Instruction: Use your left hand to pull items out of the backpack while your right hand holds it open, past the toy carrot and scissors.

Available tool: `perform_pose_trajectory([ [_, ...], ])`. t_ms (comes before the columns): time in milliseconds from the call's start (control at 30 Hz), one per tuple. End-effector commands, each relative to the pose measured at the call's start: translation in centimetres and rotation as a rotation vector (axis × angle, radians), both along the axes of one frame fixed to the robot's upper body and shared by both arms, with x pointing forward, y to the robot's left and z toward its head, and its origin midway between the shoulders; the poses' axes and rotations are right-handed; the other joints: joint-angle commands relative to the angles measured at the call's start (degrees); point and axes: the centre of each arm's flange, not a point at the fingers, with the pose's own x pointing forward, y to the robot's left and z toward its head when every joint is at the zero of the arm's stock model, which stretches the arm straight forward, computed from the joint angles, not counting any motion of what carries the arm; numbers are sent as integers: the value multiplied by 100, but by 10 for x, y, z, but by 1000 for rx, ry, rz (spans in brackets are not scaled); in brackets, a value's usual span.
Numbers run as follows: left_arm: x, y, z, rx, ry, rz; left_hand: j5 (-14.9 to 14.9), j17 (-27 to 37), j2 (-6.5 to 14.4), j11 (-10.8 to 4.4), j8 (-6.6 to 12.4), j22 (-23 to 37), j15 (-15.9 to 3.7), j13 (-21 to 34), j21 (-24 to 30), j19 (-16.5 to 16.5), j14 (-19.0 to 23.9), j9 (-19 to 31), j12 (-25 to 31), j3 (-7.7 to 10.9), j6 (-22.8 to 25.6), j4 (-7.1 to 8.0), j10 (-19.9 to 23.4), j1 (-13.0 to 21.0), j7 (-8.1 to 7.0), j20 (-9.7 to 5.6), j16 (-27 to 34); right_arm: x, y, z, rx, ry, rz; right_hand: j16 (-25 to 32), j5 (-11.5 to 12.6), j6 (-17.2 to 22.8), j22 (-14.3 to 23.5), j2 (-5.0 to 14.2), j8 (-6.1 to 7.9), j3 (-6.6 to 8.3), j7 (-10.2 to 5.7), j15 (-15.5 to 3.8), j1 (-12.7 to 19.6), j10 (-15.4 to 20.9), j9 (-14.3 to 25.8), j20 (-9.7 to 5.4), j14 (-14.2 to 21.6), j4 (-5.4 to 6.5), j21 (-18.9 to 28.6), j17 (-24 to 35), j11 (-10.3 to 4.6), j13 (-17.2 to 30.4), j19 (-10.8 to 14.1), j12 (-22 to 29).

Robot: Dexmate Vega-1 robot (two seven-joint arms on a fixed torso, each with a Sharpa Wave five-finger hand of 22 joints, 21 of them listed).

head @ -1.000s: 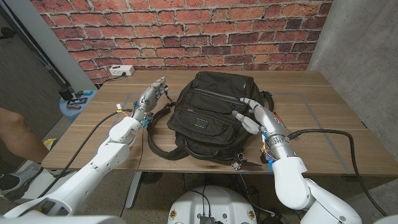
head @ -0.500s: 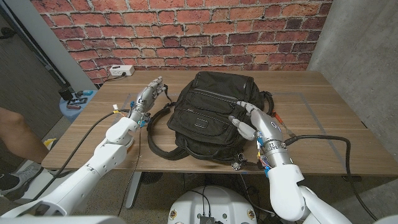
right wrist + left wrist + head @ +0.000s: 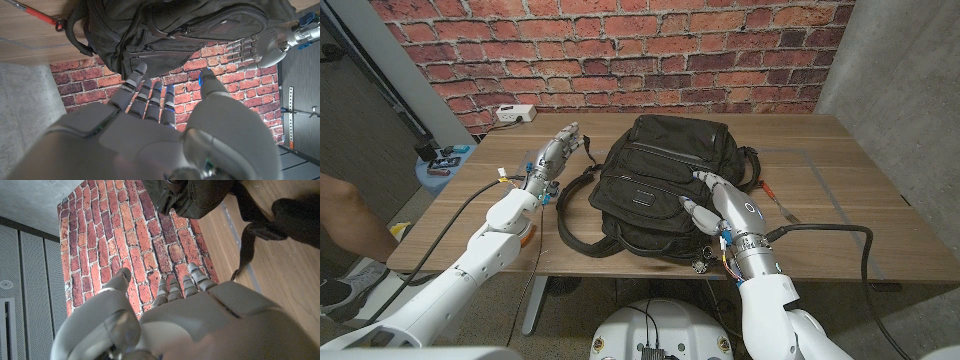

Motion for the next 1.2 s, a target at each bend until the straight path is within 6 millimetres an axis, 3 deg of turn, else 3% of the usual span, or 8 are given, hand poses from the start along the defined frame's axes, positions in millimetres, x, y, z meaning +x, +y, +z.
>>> perform_pose_trajectory([
  [33, 3, -6, 2, 6, -7, -22, 39, 23, 32, 9, 3, 25, 48, 12, -17, 45, -5, 14, -12, 9, 23, -30, 4, 52, 26, -5, 3, -15, 15, -5, -69, 9, -53, 54, -13, 53, 10, -15, 31, 32, 2, -108, 91, 20, 4, -3, 66, 40, 1, 15, -2, 11, 37, 28],
  [467, 6, -14, 4, 14, -16, -36, 41, 23, 35, 17, 2, 26, 47, 12, -49, 60, -5, 14, -9, 8, 23, -33, 12, 54, 24, 0, 2, -28, 19, -21, -164, 6, -108, 84, -22, 121, 11, -40, 46, 23, -25, -147, 217, 94, 10, -11, 157, 61, 8, 25, -27, 25, 104, 49],
  [1200, 8, -12, 3, 8, -24, -40, 43, 22, 37, -13, 3, 27, 52, 12, -105, 83, -3, 14, -12, 8, 25, -41, 7, 61, 26, 5, 1, -31, 37, -36, -282, -76, -143, 178, -46, 381, 14, -202, 116, -34, -128, -270, 533, 408, 29, -37, 473, 63, 53, 40, -108, 79, 382, 147],
])
